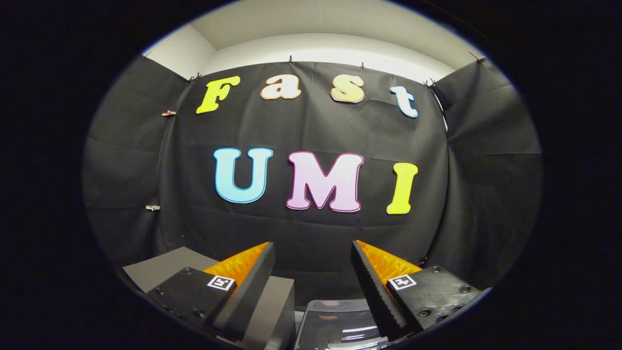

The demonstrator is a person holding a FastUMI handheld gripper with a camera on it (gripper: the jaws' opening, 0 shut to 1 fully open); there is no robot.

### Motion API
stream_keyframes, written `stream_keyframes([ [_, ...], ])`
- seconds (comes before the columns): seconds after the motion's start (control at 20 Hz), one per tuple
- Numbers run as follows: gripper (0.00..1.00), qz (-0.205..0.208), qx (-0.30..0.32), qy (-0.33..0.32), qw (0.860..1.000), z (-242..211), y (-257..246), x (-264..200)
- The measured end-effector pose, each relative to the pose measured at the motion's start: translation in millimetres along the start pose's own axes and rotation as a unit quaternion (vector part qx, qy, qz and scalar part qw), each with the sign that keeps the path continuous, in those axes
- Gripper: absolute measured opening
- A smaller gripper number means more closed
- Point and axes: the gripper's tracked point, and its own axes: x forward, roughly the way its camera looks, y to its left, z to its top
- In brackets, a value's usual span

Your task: Put the clothes into the washing machine and then close the washing machine lid.

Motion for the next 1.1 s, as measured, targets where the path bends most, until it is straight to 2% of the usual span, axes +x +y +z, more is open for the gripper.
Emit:
stream_keyframes([
  [0.7,0.99,0.025,-0.024,0.005,0.999,0,5,-1],
  [1.1,0.99,0.038,-0.015,0.011,0.999,-2,16,-9],
])
